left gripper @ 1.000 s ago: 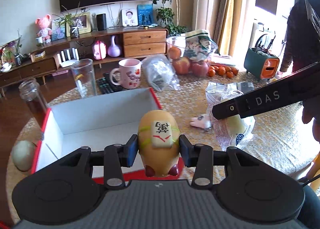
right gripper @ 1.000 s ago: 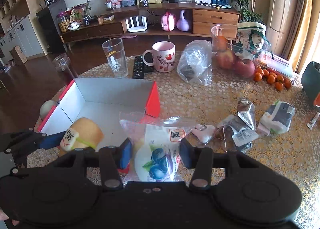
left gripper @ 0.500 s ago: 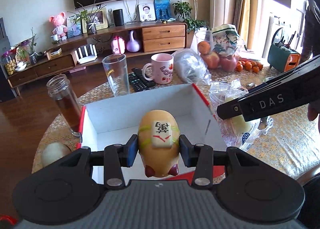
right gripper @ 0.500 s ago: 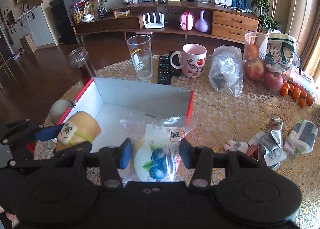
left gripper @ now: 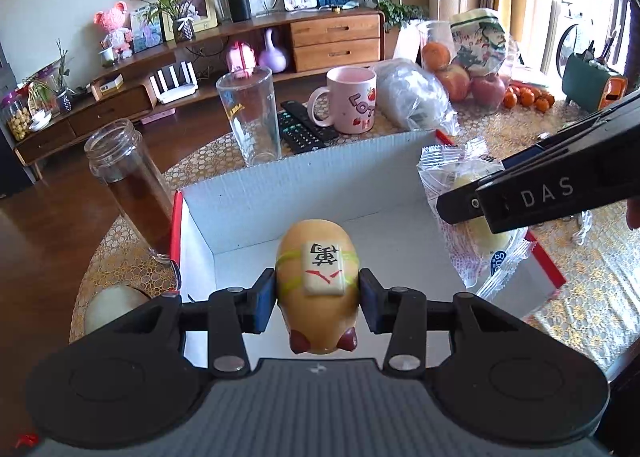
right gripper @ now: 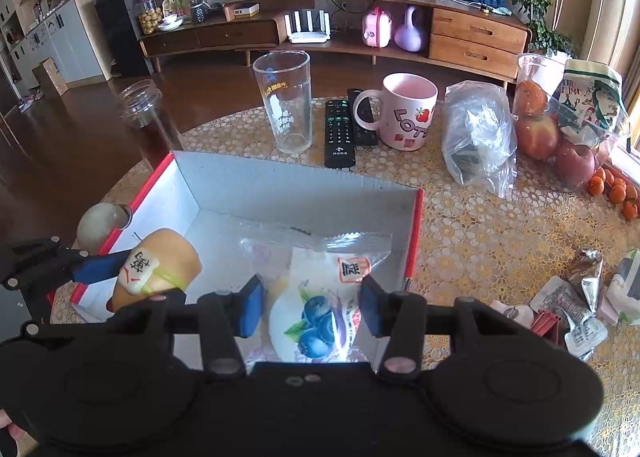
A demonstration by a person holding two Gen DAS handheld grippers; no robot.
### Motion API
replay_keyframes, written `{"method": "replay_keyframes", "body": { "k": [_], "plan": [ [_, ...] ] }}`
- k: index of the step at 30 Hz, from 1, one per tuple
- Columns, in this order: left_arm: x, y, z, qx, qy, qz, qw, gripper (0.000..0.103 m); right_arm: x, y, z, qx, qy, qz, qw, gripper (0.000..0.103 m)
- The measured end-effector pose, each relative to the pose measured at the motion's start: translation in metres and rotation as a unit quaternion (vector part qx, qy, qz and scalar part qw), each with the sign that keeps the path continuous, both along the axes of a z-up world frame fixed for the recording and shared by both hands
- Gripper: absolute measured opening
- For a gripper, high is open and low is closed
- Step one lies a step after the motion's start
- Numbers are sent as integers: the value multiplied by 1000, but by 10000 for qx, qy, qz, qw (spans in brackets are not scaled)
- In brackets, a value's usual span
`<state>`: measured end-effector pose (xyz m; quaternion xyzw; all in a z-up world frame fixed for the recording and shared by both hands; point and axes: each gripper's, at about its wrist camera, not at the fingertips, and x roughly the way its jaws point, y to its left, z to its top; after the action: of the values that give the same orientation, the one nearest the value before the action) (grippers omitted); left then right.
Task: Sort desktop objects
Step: 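Carry the pig bun with the left tool while the right tool carries the pastry bag into the red box, then open both tools to drop the bun and pastry bag into the box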
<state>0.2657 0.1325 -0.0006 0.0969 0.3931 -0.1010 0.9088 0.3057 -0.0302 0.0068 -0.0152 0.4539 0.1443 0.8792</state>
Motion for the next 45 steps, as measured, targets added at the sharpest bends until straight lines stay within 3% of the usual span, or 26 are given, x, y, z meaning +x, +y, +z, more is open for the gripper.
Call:
{"method": "replay_keyframes", "body": {
  "k": [9, 22, 38, 45],
  "plan": [
    [33, 5, -31, 140, 444, -24, 9989, 42, 10, 19, -40, -253, 359, 119, 9990, 48],
    [59, 6, -61, 351, 823, -58, 9960, 42, 18, 33, -71, -481, 560, 288, 9969, 48],
    [74, 9, -80, 624, 1623, -14, 9848, 43, 17, 39, -88, -616, 700, 533, 9942, 49],
    [72, 9, -79, 684, 1612, 51, 9845, 45, 18, 39, -85, -486, 780, 544, 9943, 55]
  ]
}}
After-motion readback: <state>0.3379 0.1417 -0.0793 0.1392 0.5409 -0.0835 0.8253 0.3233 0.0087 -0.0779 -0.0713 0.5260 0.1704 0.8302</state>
